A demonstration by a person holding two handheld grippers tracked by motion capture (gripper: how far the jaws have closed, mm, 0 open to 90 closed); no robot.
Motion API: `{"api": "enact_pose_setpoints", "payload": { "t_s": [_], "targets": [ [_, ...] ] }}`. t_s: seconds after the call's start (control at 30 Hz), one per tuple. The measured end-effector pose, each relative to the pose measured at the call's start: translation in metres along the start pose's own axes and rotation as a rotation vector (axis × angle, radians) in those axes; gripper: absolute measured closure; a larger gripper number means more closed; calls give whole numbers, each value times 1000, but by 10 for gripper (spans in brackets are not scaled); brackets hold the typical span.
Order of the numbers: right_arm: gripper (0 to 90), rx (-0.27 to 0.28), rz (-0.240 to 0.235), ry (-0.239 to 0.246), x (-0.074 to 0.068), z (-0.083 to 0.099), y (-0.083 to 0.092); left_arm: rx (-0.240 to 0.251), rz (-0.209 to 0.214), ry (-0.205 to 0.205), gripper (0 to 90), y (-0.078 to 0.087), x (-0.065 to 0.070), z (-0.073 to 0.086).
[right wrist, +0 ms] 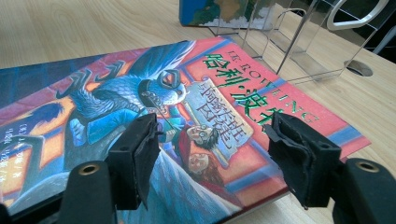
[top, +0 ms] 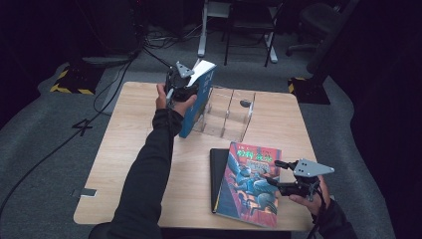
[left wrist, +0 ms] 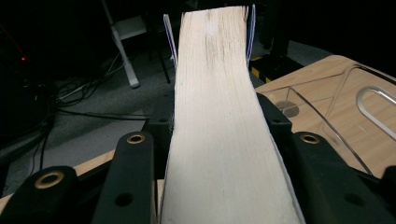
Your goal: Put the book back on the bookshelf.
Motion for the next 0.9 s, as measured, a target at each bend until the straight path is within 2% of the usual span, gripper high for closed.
{"api": "enact_pose_setpoints", "payload": {
  "t_s": [0.13, 0.33, 0.43, 0.5, 0.57, 0.63, 0.73, 0.83, 0.9],
  "targets": [
    [341, 7, 0, 5, 1, 0, 1, 9, -35, 2, 597, -6, 2, -5],
    [341, 11, 0, 3, 2, 0, 3, 21, -58, 3, 597, -17, 6, -15],
    [340, 12, -1, 3, 1, 0, 3, 18, -60, 9, 594, -22, 5, -12],
    [340, 12, -1, 5, 2, 0, 3, 27, -71, 20, 593, -22, 4, -10],
    [340, 13, 0, 1, 2, 0, 4, 36, -62, 18, 591, -21, 1, -6],
    [339, 16, 2, -1, 3, 0, 4, 36, -67, 43, 584, -19, -4, -2],
    [339, 14, 4, -5, 3, 0, 4, 34, -68, 57, 565, -16, -8, 1],
    [338, 11, 6, 3, 2, 0, 3, 50, -63, 50, 545, -12, -10, 1],
    [336, 5, 6, 7, 1, 0, 2, 58, -67, 50, 491, -10, -9, 0]
  ]
}}
Point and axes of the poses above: each handheld gripper's, and its own axes: y roughly backward along the jaws, z roughly out of its underside, x roughly to its right, the point moved 1 cm from there along -y, roughly forward along the jaws, and after that the axes turned 10 degrees about -y, right-handed, at the moved point
